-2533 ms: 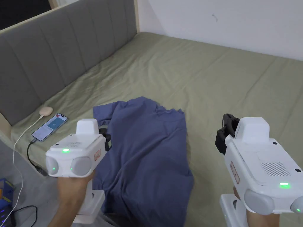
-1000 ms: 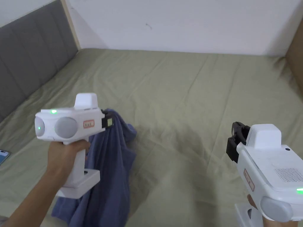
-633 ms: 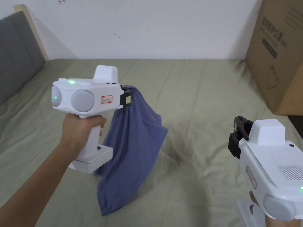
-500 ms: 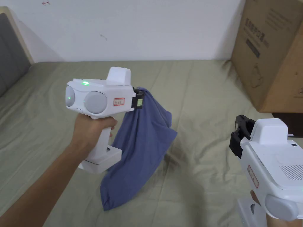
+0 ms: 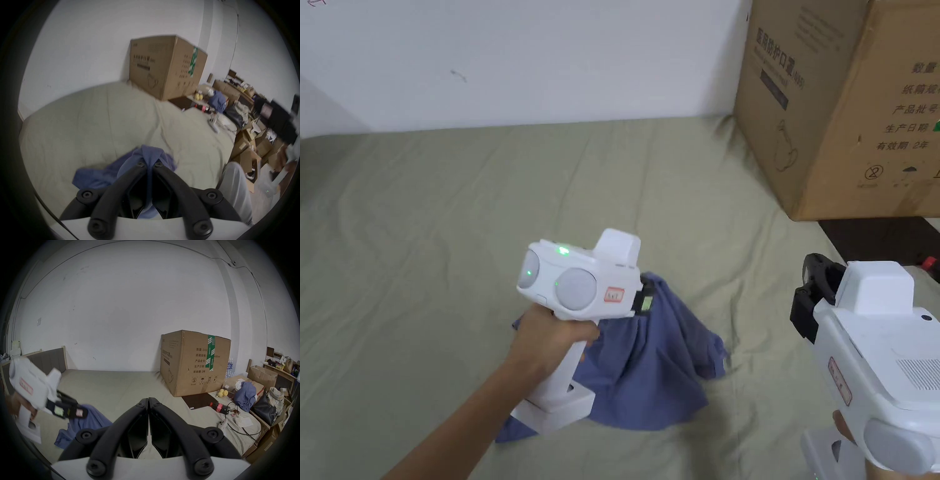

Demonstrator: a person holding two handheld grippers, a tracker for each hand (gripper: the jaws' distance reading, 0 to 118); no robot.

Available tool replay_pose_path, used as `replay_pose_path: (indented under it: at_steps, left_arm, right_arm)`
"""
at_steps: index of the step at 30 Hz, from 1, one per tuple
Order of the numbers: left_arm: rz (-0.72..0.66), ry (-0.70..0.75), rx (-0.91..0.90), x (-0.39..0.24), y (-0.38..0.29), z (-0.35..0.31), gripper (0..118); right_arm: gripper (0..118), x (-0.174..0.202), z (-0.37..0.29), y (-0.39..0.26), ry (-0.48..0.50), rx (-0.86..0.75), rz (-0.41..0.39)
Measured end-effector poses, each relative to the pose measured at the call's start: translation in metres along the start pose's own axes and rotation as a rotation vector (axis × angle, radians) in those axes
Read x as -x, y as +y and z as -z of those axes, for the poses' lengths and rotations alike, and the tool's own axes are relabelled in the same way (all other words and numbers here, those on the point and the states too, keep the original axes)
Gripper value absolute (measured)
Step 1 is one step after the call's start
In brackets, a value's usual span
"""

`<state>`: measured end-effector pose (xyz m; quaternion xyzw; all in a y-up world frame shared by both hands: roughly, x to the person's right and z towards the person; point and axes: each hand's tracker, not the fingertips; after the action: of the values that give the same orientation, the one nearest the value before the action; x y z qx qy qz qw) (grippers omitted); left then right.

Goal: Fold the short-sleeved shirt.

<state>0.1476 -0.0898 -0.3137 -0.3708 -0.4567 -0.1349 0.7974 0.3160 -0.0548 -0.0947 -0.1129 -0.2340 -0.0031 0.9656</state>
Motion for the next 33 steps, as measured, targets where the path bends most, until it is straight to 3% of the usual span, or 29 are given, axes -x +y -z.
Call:
replay_pose_path:
  at_steps: [9,14,15,17,18,19,20,21,30,33]
  left_arm:
    - [-0.035,0.094,0.337,0.016,-0.082,0.099,0]
    - [-0.079,0.105,0.32,0.017,-0.087,0.103,0]
    - [-0.08,0.108,0.314,0.016,-0.084,0.101,7]
    - [-0.114,0.109,0.268,0.015,-0.079,0.087,32]
    - [-0.146,0.11,0.238,0.015,-0.075,0.079,51]
    - [-0.173,0.116,0.205,0.016,-0.071,0.07,82]
    - [-0.192,0.12,0.164,0.016,-0.068,0.058,103]
    - [-0.198,0.125,0.109,0.016,-0.064,0.045,114]
    - [-0.185,0.299,-0.362,0.017,-0.035,-0.092,115]
    - [-0.189,0.387,-0.502,0.025,-0.041,-0.12,107]
  right_arm:
    - [0,0.008,0.009,-0.014,0.027,0.049,0.007]
    - [0,0.009,0.01,-0.018,0.032,0.065,0.003]
    - [0,0.009,0.01,-0.019,0.032,0.067,0.005]
    - [0,0.009,0.011,-0.018,0.032,0.071,0.007]
    - [0,0.009,0.01,-0.017,0.03,0.07,0.007]
    - [0,0.009,0.01,-0.016,0.029,0.067,0.009]
    - [0,0.009,0.009,-0.015,0.027,0.064,0.011]
    - [0,0.008,0.009,-0.013,0.027,0.062,0.013]
    - [0,0.013,0.006,0.006,0.033,0.015,0.027]
    - [0,0.016,0.004,0.014,0.038,-0.01,0.025]
